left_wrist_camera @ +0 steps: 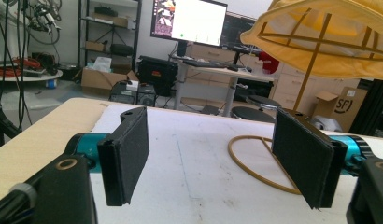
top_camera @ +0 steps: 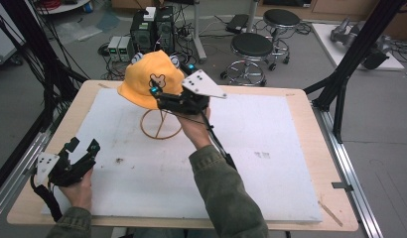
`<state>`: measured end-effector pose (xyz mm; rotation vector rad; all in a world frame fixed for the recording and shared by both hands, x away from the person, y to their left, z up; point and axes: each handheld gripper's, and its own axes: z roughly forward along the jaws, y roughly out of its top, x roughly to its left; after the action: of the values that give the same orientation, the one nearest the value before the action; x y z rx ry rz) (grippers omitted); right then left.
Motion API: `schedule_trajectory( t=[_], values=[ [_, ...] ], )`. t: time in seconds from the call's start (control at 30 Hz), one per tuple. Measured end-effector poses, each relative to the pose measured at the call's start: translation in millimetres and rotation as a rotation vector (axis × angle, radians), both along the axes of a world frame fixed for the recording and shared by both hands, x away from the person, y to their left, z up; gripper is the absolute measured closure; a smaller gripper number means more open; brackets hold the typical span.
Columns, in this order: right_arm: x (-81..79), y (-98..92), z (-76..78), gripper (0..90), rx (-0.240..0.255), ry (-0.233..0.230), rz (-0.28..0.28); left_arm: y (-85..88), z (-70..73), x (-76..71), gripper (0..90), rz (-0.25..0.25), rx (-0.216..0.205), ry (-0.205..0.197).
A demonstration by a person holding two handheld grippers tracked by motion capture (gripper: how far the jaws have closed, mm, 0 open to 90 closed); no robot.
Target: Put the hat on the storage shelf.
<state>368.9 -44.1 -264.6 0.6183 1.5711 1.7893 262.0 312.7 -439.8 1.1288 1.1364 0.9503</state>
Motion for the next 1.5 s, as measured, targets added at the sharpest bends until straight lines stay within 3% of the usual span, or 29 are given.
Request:
schedule_trajectory(
  t=[0.03, 0.17, 0.2, 0.23, 0.4, 0.6, 0.77, 0.9, 1.17, 1.5],
  values=[
    [0.0, 0.0, 0.0, 9.5, 0.000, 0.000, 0.000, -0.4, 0.0, 0.0, 27.9, -0.001, 0.003, 0.001],
    [-7.5, -39.1, 3.1, 9.4, 0.031, -0.013, -0.052, -3.5, 0.5, -0.1, 27.8, -0.005, 0.016, 0.002],
    [-7.5, -39.1, 3.1, 9.4, 0.031, -0.013, -0.052, -3.5, 0.5, -0.1, 27.8, -0.005, 0.016, 0.002],
    [-10.5, -52.6, 1.7, 9.4, 0.043, -0.013, -0.068, -4.2, 0.5, -0.3, 27.8, -0.005, 0.017, 0.003],
    [-15.2, -80.0, -2.2, 9.4, 0.066, -0.010, -0.103, -7.6, 1.0, -1.1, 27.8, -0.008, 0.028, 0.000],
    [-18.3, -99.3, -3.5, 9.5, 0.092, -0.002, -0.124, -8.7, 0.4, -1.0, 27.8, -0.014, 0.030, 0.004],
    [-21.2, -120.5, -7.7, 9.5, 0.064, 0.011, -0.161, -8.5, 0.0, -1.1, 27.9, -0.013, 0.029, 0.005],
    [-24.1, -131.9, -10.0, 9.5, 0.070, 0.014, -0.175, -8.0, 0.1, -1.1, 27.8, -0.011, 0.029, 0.005],
    [-33.1, -164.4, -31.4, 9.5, 0.065, 0.056, -0.239, -6.7, 0.1, -1.5, 27.8, -0.007, 0.025, 0.006],
    [-47.6, -185.1, -51.0, 9.5, 0.056, 0.080, -0.295, -8.9, -2.0, 1.0, 27.8, -0.017, 0.018, 0.017]
  ],
)
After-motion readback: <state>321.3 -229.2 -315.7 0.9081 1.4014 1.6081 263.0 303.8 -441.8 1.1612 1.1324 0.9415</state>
